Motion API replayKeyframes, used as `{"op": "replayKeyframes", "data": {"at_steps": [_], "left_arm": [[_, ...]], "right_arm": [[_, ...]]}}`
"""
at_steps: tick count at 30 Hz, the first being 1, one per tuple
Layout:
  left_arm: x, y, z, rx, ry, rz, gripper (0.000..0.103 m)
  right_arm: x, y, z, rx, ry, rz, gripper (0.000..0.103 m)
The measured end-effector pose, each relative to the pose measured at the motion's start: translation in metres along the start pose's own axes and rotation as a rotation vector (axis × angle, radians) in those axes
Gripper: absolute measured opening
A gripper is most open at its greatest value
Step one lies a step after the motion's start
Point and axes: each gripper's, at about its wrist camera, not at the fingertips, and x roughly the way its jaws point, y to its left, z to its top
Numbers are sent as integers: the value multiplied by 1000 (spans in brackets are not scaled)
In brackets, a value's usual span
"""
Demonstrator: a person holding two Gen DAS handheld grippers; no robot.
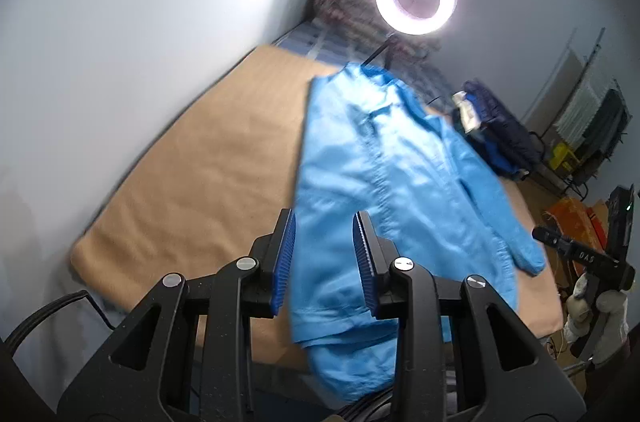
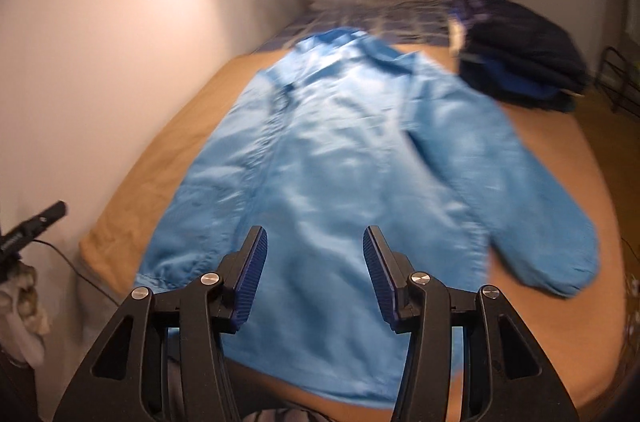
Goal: Fold large clothes
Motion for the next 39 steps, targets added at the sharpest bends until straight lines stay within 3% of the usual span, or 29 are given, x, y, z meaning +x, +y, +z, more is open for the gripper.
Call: {"op": "replayKeyframes", "data": {"at_steps": [7,11,15,20,25,30,34,37,39], "left_arm": [[-30,-48,25,90,-58,-72,31],[-38,-70,36,123,-69,-107,43],[-41,-87,44,172,-80,-105,43],[-35,-100,55,199,-76,-96,43],[-26,-116,62,205,-60,-110,43],[-6,-132,60,228,-17,-112,43],[4,-141,57,241,4,-108,43],[5,-144,56,243,7,-105,43],[7,-145,55,243,9,-103,43]], "right_arm": [[-44,-69,-15,106,-45,-103,58],[-55,-119,-30,229,-45,-142,62],[-54,-172,-46,358,-39,-195,65],[-40,-236,-64,579,-39,-178,65],[-17,-287,-79,776,-42,-99,65],[5,-325,-85,904,-40,-133,65],[18,-337,-82,909,-23,-192,65],[26,-337,-71,835,-7,-245,65],[31,-329,-62,758,12,-274,43]]}}
